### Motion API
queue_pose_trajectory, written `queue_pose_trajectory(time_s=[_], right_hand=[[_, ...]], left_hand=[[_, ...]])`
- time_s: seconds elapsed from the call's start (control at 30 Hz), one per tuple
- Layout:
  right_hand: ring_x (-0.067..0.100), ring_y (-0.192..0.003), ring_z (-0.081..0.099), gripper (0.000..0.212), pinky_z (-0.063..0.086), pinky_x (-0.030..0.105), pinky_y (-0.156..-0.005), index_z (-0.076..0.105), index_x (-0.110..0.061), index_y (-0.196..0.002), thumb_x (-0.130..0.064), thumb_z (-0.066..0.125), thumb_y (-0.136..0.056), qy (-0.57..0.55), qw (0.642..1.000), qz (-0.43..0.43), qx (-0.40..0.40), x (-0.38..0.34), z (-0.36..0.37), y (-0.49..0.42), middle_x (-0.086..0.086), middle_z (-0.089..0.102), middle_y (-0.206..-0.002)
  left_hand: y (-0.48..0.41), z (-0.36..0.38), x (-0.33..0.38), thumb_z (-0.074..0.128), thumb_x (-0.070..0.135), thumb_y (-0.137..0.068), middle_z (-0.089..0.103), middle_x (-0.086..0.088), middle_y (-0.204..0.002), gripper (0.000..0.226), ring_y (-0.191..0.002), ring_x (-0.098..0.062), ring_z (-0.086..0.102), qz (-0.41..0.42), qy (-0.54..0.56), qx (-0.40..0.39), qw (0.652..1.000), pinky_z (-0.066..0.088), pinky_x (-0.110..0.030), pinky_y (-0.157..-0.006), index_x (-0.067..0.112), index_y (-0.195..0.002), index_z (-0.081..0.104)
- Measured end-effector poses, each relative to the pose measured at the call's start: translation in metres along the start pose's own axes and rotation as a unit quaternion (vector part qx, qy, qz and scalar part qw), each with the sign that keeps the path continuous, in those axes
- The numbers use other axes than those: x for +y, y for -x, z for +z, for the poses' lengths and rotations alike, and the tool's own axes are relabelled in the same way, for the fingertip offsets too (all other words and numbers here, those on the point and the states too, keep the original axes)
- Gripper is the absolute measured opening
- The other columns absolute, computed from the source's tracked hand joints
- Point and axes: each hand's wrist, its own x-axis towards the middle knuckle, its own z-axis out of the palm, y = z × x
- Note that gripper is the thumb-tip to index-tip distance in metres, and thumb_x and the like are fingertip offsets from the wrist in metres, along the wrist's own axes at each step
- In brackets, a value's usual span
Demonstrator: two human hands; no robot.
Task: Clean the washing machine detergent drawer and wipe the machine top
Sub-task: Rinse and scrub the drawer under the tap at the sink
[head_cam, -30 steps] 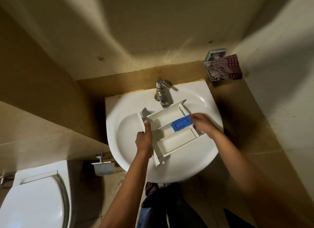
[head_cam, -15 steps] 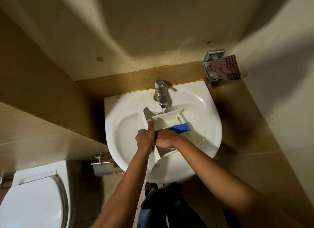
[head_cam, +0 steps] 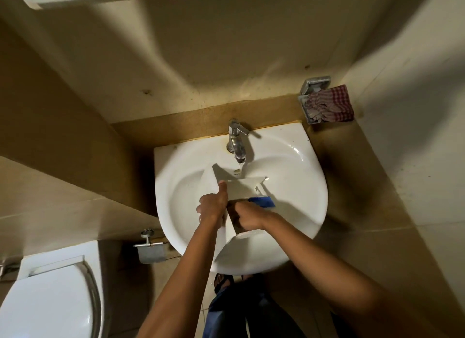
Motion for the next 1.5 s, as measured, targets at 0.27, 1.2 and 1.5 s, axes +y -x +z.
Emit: queue_pose_trajectory(time_s=[0.27,1.2,1.5], right_hand=[[0.013,-0.069,0.056,0.035,0.045,0.025,-0.067,0.06,-0.009,-0.094,-0.043,0.053,-0.089,-0.296,0.95,0.07,0.067,0.011,0.007,0.013,0.002,0.057,-0.077],[0.027,-0.084,0.063,0.014,0.048,0.036,-0.096,0.057,0.006,-0.087,0.003,0.047,-0.096,-0.741,0.646,0.08,0.165,0.02,-0.074,-0.039,0.019,0.062,-0.088],[0.019,-0.073,0.057,0.028,0.055,0.024,-0.05,0.054,0.004,-0.084,-0.002,0.032,-0.101,-0.838,0.517,0.124,0.122,0.0,-0.074,-0.064,0.011,0.057,-0.079]], left_hand=[[0.013,-0.012,0.017,0.062,0.064,-0.067,0.046,-0.02,-0.13,0.069,-0.115,-0.035,0.05,0.066,-0.197,-0.026,0.978,0.049,-0.04,-0.096,0.007,-0.107,0.065],[-0.007,-0.034,-0.028,0.066,0.03,-0.077,0.052,-0.003,-0.068,0.026,-0.066,-0.024,0.05,0.046,0.136,-0.174,0.974,0.049,-0.032,-0.067,0.009,-0.092,0.061],[-0.029,-0.036,-0.025,0.07,0.033,-0.059,0.054,-0.004,-0.081,0.04,-0.074,-0.024,0.053,0.096,0.152,-0.197,0.964,0.05,-0.033,-0.07,0.015,-0.094,0.061]])
